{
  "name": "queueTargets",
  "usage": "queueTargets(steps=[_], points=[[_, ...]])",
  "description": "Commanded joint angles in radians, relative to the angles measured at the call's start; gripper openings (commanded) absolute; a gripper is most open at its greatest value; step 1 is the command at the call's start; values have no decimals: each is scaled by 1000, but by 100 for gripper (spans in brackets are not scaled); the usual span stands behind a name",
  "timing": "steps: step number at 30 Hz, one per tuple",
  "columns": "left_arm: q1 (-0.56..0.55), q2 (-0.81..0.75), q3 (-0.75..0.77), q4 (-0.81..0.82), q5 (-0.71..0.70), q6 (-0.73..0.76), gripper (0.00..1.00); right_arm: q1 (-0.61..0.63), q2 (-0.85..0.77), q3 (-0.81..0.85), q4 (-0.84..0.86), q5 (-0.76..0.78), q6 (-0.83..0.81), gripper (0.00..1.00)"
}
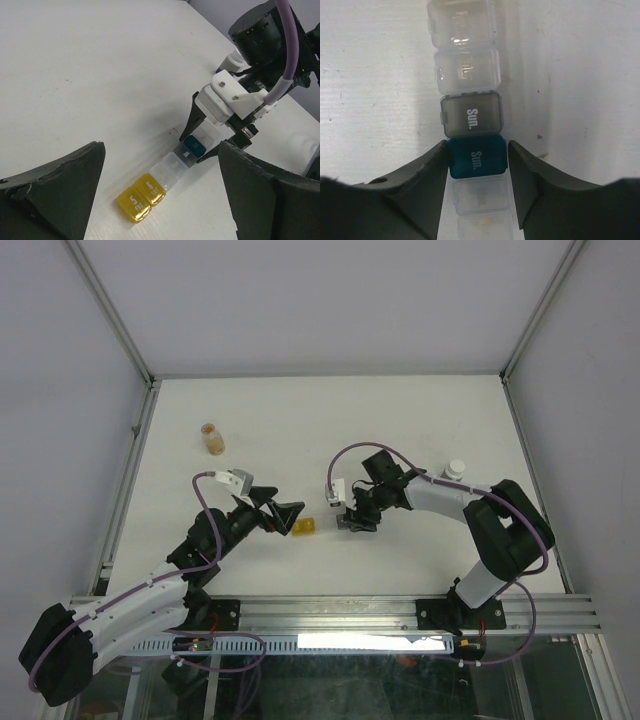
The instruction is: Sort the pills into containers
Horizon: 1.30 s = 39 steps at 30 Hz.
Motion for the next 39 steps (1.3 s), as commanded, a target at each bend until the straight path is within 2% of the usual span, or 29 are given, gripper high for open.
queueTargets(steps=[1,6,10,15,23,26,29,33,35,39], points=[[5,-6,-1,30,-24,-20,99,7,-5,29,59,31,57,50],[5,-10,1,25,-26,-16,99,-20,-45,4,90,48,112,38],[5,-10,2,24,-26,-12,99,-109,-83,-9,133,74,213,31],[5,-1,3,37,-23,-10,99,-253,-89,4,184,136,341,29],[5,29,5,69,-11,-10,99,-416,-5,66,201,373,525,30],[4,42,9,77,-5,-8,99,-447,34,120,148,385,569,38],[5,50,14,80,0,-7,99,-453,14,116,139,333,568,61],[5,54,30,78,6,2,99,-455,-82,107,146,300,566,84],[5,60,46,76,10,9,99,-458,-142,100,151,282,559,92],[8,85,97,66,36,23,99,-469,-292,99,139,257,502,99]])
